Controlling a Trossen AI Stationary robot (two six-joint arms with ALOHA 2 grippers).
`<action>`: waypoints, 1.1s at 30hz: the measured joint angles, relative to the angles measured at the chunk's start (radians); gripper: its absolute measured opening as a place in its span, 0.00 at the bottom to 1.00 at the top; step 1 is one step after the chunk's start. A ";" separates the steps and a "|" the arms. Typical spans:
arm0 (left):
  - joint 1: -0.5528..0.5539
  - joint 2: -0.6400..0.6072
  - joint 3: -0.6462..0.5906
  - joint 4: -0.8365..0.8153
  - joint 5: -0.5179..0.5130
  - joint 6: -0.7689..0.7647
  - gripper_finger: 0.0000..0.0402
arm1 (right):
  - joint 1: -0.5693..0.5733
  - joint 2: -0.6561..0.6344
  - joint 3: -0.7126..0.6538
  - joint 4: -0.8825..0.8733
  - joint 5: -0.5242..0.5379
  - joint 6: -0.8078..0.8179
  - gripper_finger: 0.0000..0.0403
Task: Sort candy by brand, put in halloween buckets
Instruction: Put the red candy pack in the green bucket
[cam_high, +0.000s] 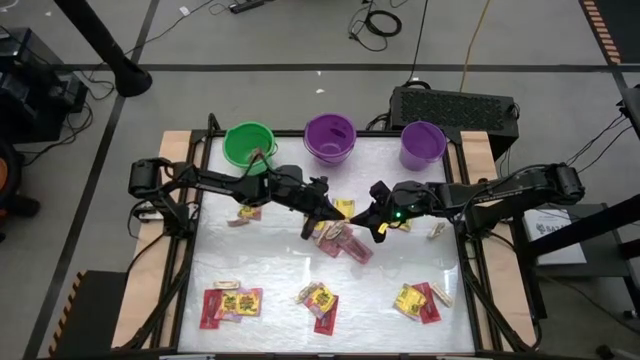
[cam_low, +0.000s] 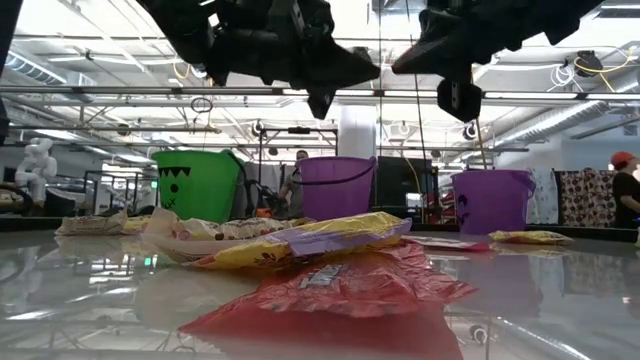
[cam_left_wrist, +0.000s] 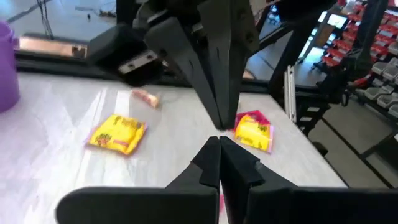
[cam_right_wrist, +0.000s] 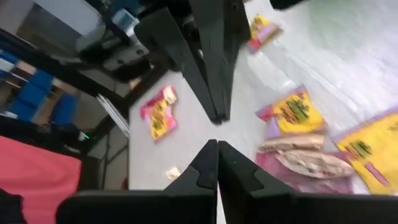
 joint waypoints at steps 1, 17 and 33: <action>0.000 0.000 0.000 -0.014 -0.005 0.000 0.01 | 0.008 -0.001 0.000 -0.034 0.003 -0.007 0.00; -0.001 -0.122 -0.001 -0.273 -0.196 0.115 0.13 | 0.163 0.191 0.000 -0.171 0.144 -0.212 0.24; -0.001 -0.160 -0.001 -0.448 -0.312 0.133 0.56 | 0.230 0.455 0.000 -0.079 0.290 -0.236 0.42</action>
